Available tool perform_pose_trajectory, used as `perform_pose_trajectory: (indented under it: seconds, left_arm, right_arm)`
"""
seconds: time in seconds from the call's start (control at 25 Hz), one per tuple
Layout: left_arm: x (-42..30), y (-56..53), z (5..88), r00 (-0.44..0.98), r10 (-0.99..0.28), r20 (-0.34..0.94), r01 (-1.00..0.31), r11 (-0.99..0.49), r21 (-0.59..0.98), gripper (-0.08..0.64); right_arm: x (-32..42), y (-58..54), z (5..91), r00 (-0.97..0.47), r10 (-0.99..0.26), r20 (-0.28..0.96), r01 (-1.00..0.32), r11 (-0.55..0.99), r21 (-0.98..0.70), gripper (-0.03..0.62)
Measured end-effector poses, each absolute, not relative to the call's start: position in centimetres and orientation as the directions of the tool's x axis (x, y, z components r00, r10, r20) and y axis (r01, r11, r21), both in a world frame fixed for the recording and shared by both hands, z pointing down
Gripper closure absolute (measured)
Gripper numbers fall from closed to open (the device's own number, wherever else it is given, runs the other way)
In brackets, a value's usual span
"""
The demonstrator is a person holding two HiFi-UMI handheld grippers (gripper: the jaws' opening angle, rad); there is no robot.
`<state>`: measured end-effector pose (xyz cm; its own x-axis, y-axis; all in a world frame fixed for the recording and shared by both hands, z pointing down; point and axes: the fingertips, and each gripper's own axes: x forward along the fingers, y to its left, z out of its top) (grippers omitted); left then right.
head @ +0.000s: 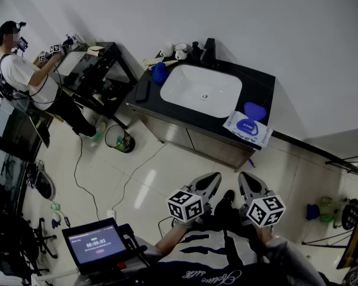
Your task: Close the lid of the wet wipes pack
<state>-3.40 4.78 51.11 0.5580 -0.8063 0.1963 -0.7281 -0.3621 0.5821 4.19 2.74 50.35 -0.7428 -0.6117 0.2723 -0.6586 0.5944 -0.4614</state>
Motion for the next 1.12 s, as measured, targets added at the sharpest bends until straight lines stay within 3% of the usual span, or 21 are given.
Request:
perform_pose_trajectory:
  seconds: [0.4,0.84,1.12]
  left_arm:
    - [0.6,-5.7,50.9,0.579,-0.783,0.228,-0.744,-0.392,0.542,0.559]
    - [0.7,-9.9,53.8,0.601,-0.729,0.328,-0.75,-0.373,0.546,0.558]
    - [0.2,-14.5,57.1,0.676,-0.613,0.409,-0.718,-0.422,0.553,0.56]
  right_arm:
    - [8.5,-8.2,49.9,-0.731,-0.63,0.263,-0.667,0.58,-0.468,0.594]
    - [9.0,-12.8,52.8,-0.713,-0.627,0.314,-0.684,0.526,-0.505,0.594]
    - [9.6,-16.9,54.6,-0.637,-0.664,0.392,-0.761,0.459,-0.459,0.594]
